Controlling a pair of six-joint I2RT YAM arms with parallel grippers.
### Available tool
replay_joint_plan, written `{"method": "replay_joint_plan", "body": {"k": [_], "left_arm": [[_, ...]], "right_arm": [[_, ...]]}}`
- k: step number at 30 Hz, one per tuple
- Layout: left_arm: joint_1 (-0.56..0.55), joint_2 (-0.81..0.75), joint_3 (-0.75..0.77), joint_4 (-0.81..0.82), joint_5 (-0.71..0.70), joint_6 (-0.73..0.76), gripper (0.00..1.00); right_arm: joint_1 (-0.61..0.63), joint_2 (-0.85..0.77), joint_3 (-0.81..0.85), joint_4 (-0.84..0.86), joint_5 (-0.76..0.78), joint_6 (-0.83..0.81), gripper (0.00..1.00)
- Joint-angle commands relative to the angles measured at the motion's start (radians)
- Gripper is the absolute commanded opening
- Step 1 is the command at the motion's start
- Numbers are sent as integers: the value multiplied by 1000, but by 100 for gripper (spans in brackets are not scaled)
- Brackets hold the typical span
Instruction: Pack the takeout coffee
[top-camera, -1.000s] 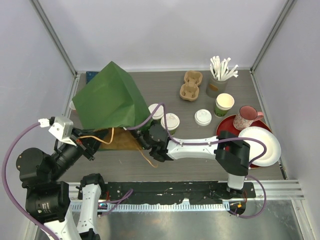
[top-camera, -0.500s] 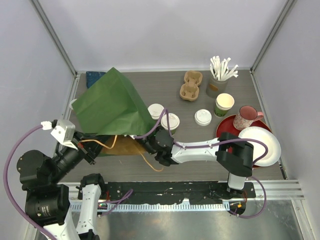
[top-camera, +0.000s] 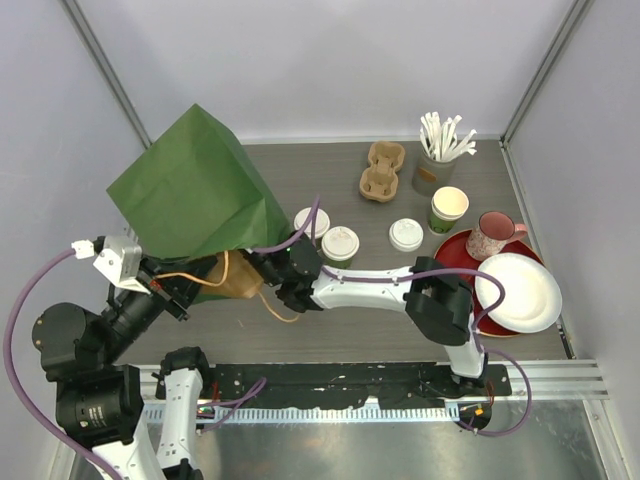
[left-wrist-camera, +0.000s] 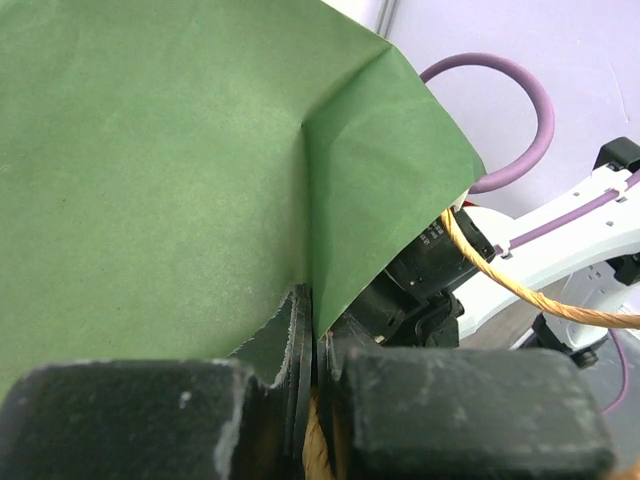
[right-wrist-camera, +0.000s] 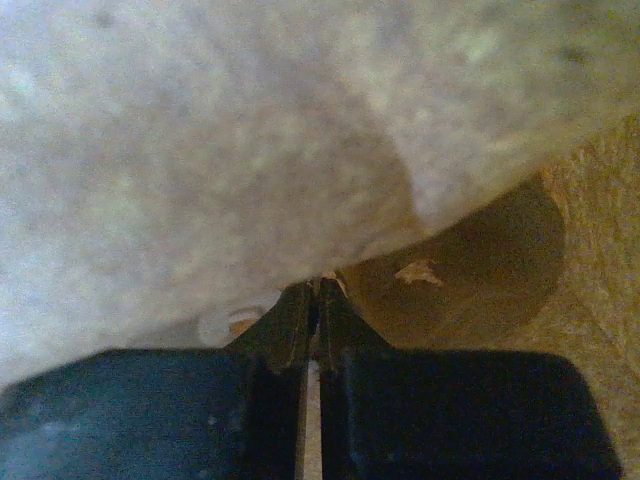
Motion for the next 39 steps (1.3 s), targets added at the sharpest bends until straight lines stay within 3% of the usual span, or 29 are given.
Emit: {"method": "replay_joint_plan", "body": {"k": [1, 7, 11, 12, 13, 17, 22, 25, 30, 39], "left_arm": [[-3, -27, 44, -19, 112, -51, 0], [-1, -37, 62, 35, 175, -126, 0], [-3, -30, 93, 64, 156, -146, 0], [-3, -24, 104, 69, 152, -149, 0], [-1, -15, 108, 72, 140, -146, 0], [-4, 2, 131, 29, 57, -77, 0], [-6, -3, 90, -67, -46, 6, 0], [-10, -1, 73, -81, -81, 43, 0], [-12, 11, 44, -77, -101, 56, 0], [-12, 46, 26, -152, -218, 73, 0]], "right_arm": [[-66, 34, 131, 134, 87, 40, 1], [-104, 88, 212, 15, 135, 47, 1], [-110, 68, 162, -16, 126, 34, 2], [-109, 45, 140, -15, 121, 34, 6], [-107, 30, 93, -13, 118, 34, 17], [-106, -61, -51, -35, 104, 17, 37], [-87, -213, -247, -142, 106, -10, 42], [-69, -292, -329, -244, 101, -13, 50], [-31, -391, -383, -415, 100, -36, 64], [6, -532, -415, -639, -1, -7, 71]]}}
